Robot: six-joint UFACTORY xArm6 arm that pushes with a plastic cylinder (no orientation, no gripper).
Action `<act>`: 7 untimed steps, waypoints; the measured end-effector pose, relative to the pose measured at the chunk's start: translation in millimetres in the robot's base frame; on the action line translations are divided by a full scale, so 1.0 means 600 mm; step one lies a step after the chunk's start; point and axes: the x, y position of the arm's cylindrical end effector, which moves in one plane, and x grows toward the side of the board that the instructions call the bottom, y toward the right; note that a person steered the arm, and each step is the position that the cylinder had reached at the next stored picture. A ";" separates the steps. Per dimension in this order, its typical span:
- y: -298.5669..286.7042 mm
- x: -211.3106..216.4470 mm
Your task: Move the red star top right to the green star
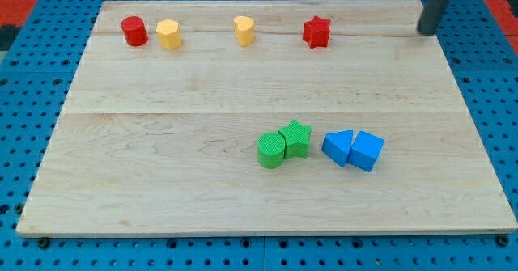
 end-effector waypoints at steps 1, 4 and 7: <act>-0.086 -0.049; -0.390 -0.002; -0.399 0.224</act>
